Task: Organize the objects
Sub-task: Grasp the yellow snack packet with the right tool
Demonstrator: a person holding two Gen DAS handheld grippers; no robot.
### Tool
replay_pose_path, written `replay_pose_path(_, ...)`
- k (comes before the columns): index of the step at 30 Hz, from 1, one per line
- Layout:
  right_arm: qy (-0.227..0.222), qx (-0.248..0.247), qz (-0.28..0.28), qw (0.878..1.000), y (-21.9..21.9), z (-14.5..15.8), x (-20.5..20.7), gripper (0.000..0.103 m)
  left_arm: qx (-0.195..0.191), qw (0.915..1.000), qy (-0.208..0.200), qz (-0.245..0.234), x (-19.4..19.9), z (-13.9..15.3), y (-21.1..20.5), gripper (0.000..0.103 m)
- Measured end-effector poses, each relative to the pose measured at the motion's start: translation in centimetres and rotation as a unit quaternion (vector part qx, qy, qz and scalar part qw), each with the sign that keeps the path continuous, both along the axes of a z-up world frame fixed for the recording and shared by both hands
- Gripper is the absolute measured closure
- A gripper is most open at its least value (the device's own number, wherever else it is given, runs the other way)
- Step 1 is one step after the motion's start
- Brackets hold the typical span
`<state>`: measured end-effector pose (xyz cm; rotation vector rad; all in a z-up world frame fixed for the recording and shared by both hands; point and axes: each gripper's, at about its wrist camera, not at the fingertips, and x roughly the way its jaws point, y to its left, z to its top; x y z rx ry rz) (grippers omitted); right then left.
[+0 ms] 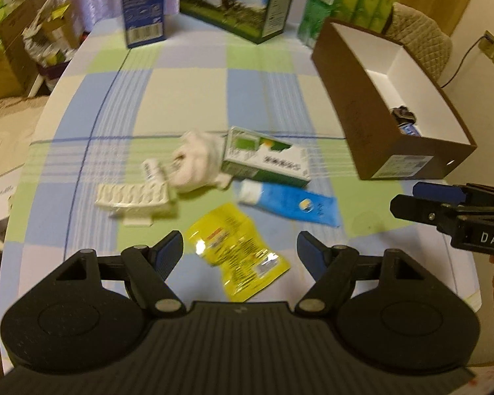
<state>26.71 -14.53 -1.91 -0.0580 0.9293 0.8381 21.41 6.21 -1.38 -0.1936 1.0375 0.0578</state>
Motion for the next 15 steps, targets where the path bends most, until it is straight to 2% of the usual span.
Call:
replay_pose_path(8,0.025,-0.043,0.051,0.997,4.9,-3.3,-2.2,0.044,0.000,0.9994,0.021,0.028,-1.9,-1.8,3.1,0.030)
replay_pose_path(15,0.019,-0.069,0.081,0.994,8.5,-5.2,-3.7,0.027,0.004,0.9979,0.037,0.052,-3.1,-3.4,5.6,0.030)
